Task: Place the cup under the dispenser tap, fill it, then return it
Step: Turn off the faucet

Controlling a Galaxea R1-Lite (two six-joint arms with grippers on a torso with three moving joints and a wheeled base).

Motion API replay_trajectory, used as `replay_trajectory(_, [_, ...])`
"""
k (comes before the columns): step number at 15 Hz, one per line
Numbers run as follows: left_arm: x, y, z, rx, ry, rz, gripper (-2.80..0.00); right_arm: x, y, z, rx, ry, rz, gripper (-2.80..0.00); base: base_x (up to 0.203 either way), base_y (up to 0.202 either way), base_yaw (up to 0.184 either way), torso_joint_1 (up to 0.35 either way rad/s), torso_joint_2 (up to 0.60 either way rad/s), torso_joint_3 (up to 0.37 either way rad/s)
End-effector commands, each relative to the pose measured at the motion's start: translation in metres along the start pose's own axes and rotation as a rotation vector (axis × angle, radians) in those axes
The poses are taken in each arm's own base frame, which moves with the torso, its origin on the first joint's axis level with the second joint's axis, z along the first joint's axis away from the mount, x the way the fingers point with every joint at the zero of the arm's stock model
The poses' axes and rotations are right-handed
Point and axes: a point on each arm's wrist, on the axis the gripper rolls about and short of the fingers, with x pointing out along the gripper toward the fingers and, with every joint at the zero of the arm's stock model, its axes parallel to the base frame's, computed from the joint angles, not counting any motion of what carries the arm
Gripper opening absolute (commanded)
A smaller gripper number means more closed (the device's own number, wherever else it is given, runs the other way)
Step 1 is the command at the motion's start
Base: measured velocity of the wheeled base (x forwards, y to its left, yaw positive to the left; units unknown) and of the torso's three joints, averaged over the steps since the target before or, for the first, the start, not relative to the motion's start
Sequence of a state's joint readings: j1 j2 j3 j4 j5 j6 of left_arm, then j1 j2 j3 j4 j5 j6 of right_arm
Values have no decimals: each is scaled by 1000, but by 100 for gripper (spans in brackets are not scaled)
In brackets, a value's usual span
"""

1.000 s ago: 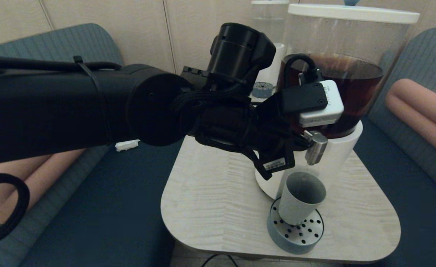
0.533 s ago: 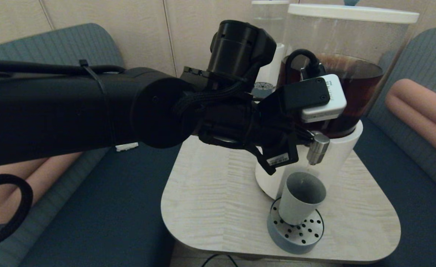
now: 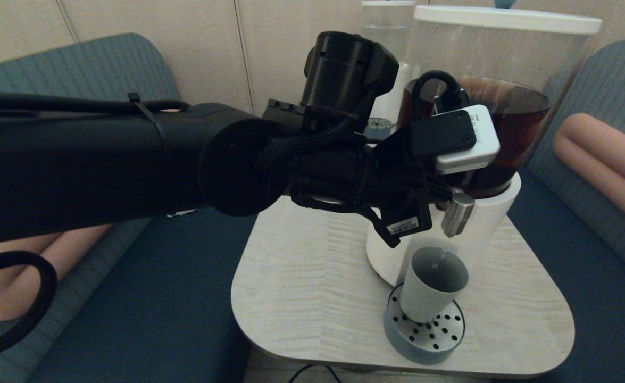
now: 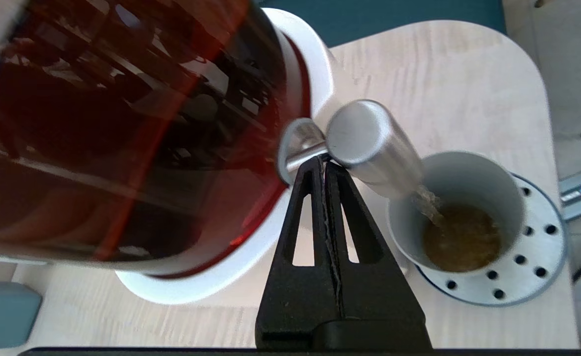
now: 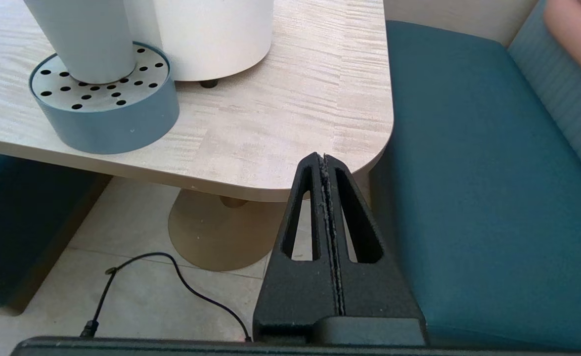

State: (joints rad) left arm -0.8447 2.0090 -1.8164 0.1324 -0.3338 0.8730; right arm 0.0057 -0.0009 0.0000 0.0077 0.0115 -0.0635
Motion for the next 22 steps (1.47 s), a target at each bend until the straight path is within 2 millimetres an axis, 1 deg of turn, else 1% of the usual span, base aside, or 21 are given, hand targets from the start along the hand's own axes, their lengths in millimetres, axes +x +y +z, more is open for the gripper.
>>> replay_trajectory(1, [4, -2, -2, 5, -1, -7, -280, 0, 0, 0, -1, -1, 1, -280, 0, 0, 0, 0, 0, 0])
replay_trajectory(7, [14, -3, -6, 16, -10, 1, -280, 0, 0, 0, -1, -1, 1, -280, 0, 0, 0, 0, 0, 0])
replay_trajectory(11, [16, -2, -6, 21, -20, 11, -280, 0, 0, 0, -1, 0, 1, -280, 0, 0, 0, 0, 0, 0])
replay_trajectory(17, [16, 0, -2, 32, -45, 31, -280, 0, 0, 0, -1, 0, 1, -280, 0, 0, 0, 0, 0, 0])
replay_trajectory(22, [8, 0, -1, 14, -35, 30, -280, 0, 0, 0, -1, -1, 1, -280, 0, 0, 0, 0, 0, 0])
